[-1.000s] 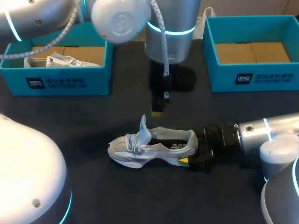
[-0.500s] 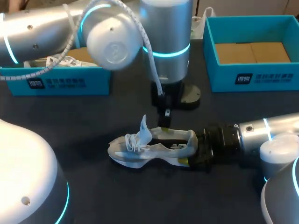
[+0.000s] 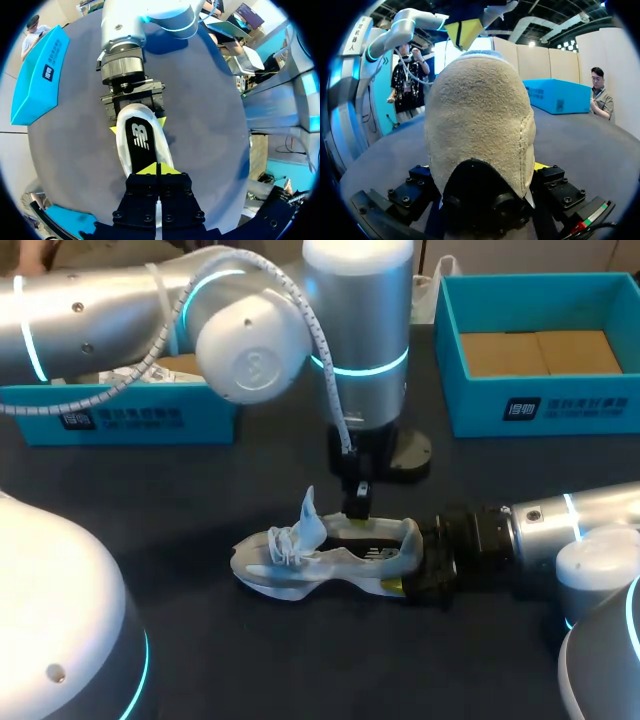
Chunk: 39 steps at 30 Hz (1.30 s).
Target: Take the shoe out of the shoebox, open the shoe tongue, remove and reinsert the insole, then place the shoe into the shoebox
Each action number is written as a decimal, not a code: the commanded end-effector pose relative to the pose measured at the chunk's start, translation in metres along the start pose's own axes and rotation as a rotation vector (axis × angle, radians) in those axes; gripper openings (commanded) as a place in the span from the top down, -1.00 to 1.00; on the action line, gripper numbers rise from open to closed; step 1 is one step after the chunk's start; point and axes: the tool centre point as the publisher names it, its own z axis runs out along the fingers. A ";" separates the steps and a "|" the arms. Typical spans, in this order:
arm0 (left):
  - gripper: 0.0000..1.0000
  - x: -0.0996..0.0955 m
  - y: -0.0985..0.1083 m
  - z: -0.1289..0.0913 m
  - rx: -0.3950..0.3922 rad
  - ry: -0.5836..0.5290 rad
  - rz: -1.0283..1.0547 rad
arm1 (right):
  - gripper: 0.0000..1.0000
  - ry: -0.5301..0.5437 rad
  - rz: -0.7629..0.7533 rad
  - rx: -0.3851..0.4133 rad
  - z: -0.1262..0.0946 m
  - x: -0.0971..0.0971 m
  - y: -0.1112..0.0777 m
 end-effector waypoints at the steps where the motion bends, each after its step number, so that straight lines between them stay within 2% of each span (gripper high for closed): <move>1: 1.00 -0.013 -0.004 0.018 0.004 0.017 0.015 | 1.00 -0.002 0.000 0.004 0.004 0.001 -0.001; 7: 1.00 -0.011 -0.009 0.030 -0.004 0.013 0.027 | 1.00 -0.002 0.000 0.004 0.004 0.001 -0.001; 19: 1.00 0.000 -0.002 0.046 0.021 0.024 0.045 | 1.00 -0.002 0.000 0.004 0.004 0.001 -0.001; 26: 1.00 -0.005 -0.005 0.062 -0.004 0.018 0.018 | 1.00 -0.002 0.000 0.004 0.004 0.001 -0.001; 33: 1.00 -0.021 -0.005 0.070 -0.024 0.020 -0.039 | 1.00 -0.002 0.000 0.004 0.004 0.001 -0.001; 39: 1.00 -0.018 0.000 0.079 -0.045 0.023 -0.056 | 1.00 -0.002 0.000 0.004 0.004 0.001 -0.001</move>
